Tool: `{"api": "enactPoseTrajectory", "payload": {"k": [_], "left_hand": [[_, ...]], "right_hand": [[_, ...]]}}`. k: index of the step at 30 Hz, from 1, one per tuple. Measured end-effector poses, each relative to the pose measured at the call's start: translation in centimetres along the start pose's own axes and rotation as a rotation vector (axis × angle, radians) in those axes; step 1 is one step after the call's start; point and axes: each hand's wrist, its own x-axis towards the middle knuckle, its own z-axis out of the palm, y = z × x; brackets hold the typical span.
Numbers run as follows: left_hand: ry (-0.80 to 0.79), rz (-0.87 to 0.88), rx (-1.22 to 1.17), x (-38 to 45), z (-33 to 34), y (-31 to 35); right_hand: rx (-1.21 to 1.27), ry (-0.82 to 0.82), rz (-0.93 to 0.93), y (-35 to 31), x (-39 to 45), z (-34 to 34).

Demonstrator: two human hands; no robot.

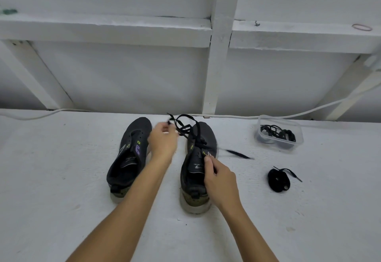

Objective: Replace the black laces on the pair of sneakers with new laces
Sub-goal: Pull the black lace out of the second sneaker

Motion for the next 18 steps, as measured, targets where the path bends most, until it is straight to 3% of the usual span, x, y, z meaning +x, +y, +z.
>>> {"api": "enactPoseTrajectory", "payload": {"k": [2,3,6,8,11,14,18], "left_hand": [[0.145,-0.067,-0.153,1.0,-1.1,0.7],[0.106,-0.101,-0.142,1.1,-1.4,0.9],[-0.36,-0.186,0.199,-0.5,-1.6,0.1],[-0.52,-0.116,0.308,-1.9,-1.4,-0.7],[-0.407,0.056,0.233,-2.5,-0.5,-1.0],[-0.35,0.038,0.148,-1.8,0.0,-0.7],[0.099,-0.004,-0.065,0.8,-1.0,0.2]], "right_hand": [[0.015,0.0,-0.001,0.0,0.0,0.0],[0.016,0.001,-0.007,0.0,0.0,0.0],[-0.012,0.004,-0.02,-0.2,0.0,0.0],[-0.025,0.004,-0.029,-0.2,0.0,-0.1],[-0.027,0.001,-0.03,-0.2,0.0,-0.1],[-0.022,-0.004,-0.03,-0.2,0.0,-0.2],[-0.005,-0.003,-0.022,-0.2,-0.1,-0.1]]}}
